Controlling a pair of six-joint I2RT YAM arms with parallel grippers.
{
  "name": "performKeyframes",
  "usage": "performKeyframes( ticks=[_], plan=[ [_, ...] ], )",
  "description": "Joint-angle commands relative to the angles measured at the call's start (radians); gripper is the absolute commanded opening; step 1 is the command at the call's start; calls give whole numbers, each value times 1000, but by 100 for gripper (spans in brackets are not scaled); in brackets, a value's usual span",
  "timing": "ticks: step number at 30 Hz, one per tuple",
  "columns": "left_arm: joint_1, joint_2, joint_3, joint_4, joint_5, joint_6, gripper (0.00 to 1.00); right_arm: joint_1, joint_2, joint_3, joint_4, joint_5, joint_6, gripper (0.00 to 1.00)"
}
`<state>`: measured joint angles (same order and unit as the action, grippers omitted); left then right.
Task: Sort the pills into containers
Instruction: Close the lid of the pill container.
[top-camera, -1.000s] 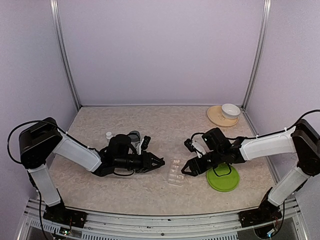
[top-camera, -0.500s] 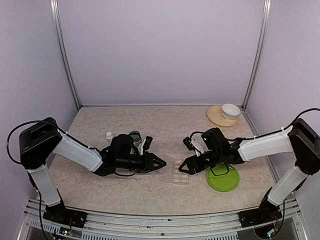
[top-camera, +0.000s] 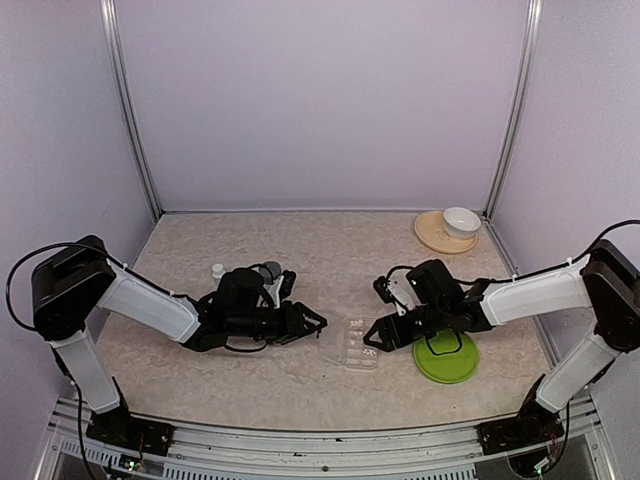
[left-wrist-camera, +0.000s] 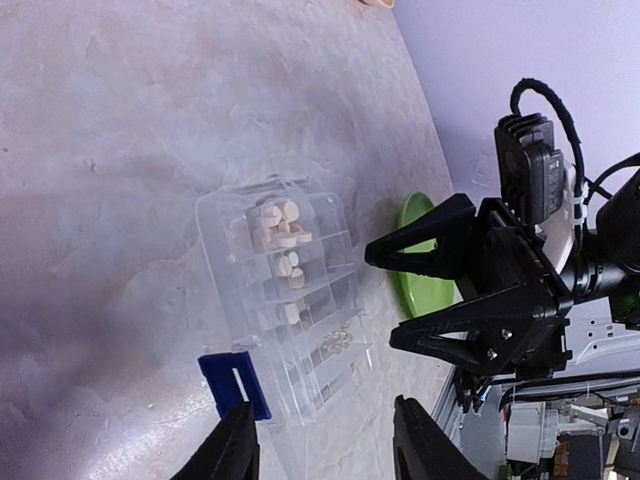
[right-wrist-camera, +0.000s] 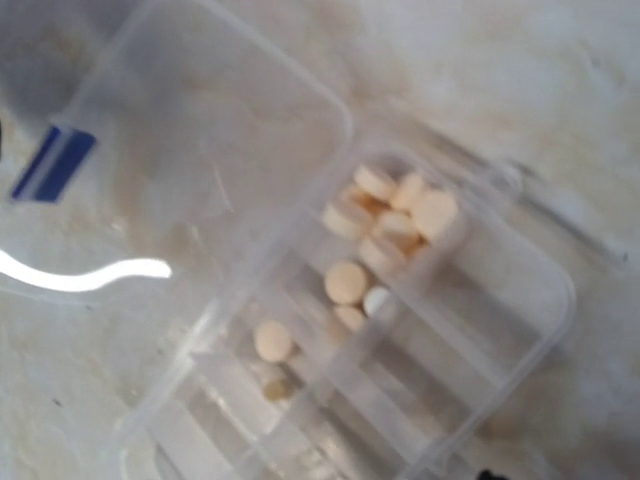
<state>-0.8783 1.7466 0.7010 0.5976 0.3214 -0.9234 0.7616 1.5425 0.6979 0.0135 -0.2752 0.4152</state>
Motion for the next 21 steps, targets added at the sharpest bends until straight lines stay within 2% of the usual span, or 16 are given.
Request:
performKeyframes(
  ticks=[1, 10, 17, 21],
  plan=[
    [8, 56, -6, 20, 16, -17, 47, -12, 25, -15, 23, -3, 14, 66],
    [25, 116, -3, 78, 64, -43, 50, -13, 57, -16, 58, -41, 20, 67],
    [22, 144, 5, 201, 139, -64, 51, -13, 76, -8, 79, -67, 18, 67],
    [10, 142, 21, 202, 147, -53, 51, -13, 79, -6, 99, -90, 19, 67]
  ],
)
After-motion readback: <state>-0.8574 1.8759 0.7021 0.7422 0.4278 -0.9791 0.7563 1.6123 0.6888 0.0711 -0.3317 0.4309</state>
